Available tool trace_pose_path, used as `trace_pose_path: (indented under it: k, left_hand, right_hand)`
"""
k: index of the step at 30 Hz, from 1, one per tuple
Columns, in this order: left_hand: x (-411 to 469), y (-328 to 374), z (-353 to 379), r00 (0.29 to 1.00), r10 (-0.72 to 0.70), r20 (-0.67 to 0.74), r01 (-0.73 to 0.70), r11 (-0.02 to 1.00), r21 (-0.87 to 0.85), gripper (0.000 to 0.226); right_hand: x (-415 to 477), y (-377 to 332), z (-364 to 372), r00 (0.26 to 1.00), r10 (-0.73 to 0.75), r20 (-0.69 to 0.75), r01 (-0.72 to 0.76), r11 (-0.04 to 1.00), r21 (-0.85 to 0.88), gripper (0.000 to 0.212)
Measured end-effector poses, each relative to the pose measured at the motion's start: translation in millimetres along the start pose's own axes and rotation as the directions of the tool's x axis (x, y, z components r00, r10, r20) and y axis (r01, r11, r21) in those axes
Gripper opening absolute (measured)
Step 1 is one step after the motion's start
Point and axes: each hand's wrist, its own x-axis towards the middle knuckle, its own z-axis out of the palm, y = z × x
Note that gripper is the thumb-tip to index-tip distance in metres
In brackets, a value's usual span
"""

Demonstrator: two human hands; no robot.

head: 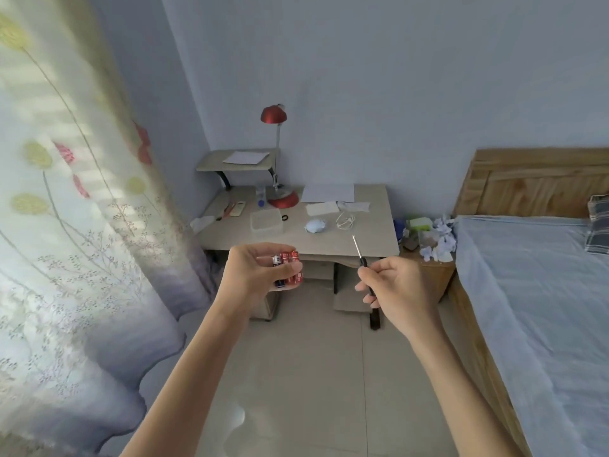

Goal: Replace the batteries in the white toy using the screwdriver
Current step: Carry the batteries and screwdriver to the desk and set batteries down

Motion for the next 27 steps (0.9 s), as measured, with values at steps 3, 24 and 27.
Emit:
trace_pose_path:
  k: [3, 24, 27]
  left_hand:
    - [68.5, 12.3, 10.4, 1.0, -0.014, 0.021, 0.013, 1.0, 0.016, 0.029]
    - [573.9, -37.2, 81.8, 0.98, -0.018, 0.197, 0.01, 0.999, 0.04, 0.03]
    - [639.3, -67.6, 97.1, 0.974, -0.056, 0.22, 0.042, 0.997, 0.068, 0.029]
  right_hand:
    - [61.7, -0.4, 4.9, 1.0, 0.018, -0.011, -0.018, 1.0, 0.012, 0.01]
    - [473.0, 88.6, 95.1, 0.96, 0.164, -0.225, -0.206, 0.962, -0.179, 0.013]
    - [518.9, 112.6, 113.4, 0.936, 0.227, -0.269, -0.282, 0.941, -0.186, 0.014]
